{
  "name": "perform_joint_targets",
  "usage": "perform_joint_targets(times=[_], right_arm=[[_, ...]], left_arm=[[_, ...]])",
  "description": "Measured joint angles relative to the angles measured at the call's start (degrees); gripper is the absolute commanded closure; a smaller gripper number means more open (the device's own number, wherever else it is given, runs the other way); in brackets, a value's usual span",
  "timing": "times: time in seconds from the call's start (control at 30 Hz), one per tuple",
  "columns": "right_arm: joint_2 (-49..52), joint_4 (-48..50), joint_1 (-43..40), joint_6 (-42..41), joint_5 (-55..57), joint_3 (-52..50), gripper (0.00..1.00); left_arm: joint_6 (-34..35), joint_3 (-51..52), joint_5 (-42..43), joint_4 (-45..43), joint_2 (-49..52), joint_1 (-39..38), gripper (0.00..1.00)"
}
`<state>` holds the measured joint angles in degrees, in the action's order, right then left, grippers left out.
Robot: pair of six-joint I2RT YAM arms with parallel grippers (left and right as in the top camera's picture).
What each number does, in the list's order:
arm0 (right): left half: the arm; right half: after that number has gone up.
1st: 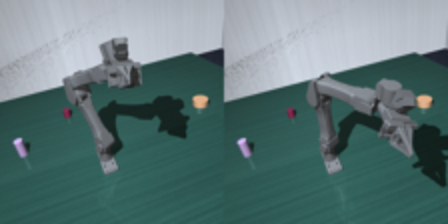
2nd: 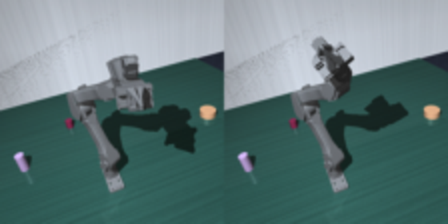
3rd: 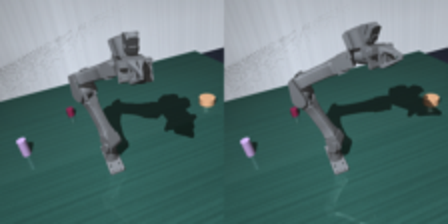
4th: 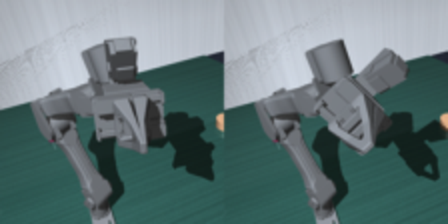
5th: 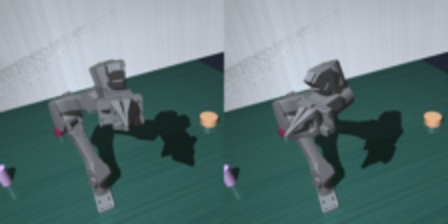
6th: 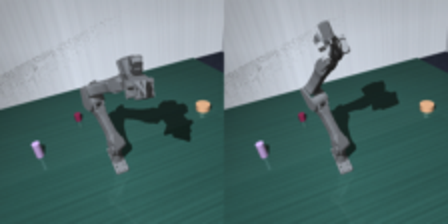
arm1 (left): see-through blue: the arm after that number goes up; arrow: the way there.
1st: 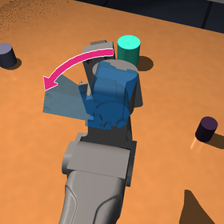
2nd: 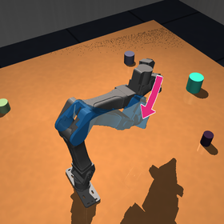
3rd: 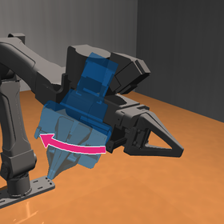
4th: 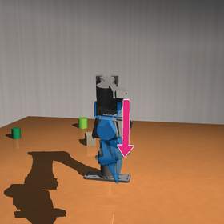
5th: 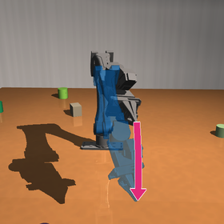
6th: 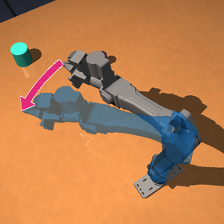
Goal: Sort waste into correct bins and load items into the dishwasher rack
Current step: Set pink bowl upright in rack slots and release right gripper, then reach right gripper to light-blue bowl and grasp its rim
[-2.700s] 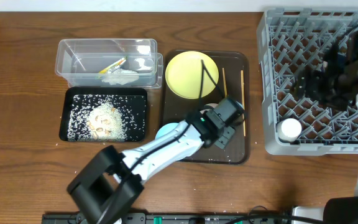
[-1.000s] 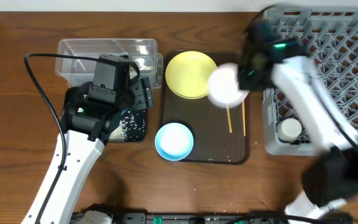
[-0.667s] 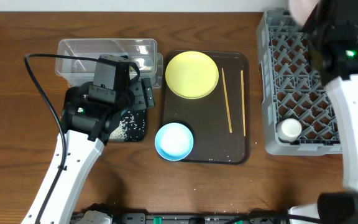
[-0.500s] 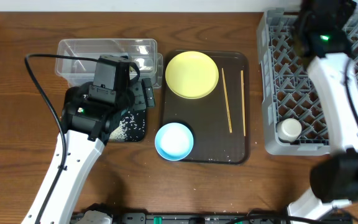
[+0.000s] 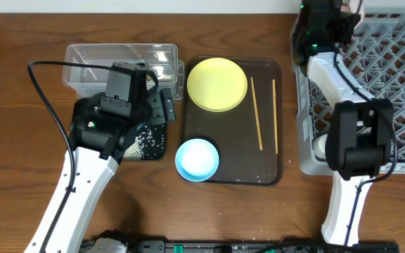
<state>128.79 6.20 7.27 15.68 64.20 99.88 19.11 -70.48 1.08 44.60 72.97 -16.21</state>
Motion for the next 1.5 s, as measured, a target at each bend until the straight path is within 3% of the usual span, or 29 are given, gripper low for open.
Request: perform_joint_targets(times=[0.47,0.57,0.77,0.97,1.0,1.23,1.4,1.5], right_arm=[[2.8,-7.08,3.93,1.57,6.71,0.02,0.99],[2.84,-7.5,4.24,1.4,7.45,0.02,0.88],[2.99,-12.46,7.45,1.2,8.68,0.02,0.35],[3.08,-13.57,12.9,-0.74,7.52,-0.11,0.12],[3.08,-12.83,13.57,-1.09,7.06,-0.09,0.04],[2.29,-13.22,14.19,-3.19,1.44,-0.09,0.01],[-4.17,-30.82,14.21,-9.99,-14.05,-0.31,0.01],[-10.27,-43.34,14.19,-15.41,-33.57,-0.15,0.01]], left_arm=[[0.0,0.0,0.0,-0.04,0.0,-0.02,0.09],[0.0,0.0,0.0,-0.02,0.0,-0.02,0.09],[0.0,0.0,0.0,-0.02,0.0,-0.02,0.09],[0.0,0.0,0.0,-0.04,0.0,-0.02,0.09],[0.0,0.0,0.0,-0.02,0.0,0.0,0.09],[0.0,0.0,0.0,-0.02,0.0,-0.02,0.09],[0.0,0.02,-0.02,-0.07,0.0,0.0,0.09],[0.0,0.04,0.0,0.0,0.0,0.0,0.09]])
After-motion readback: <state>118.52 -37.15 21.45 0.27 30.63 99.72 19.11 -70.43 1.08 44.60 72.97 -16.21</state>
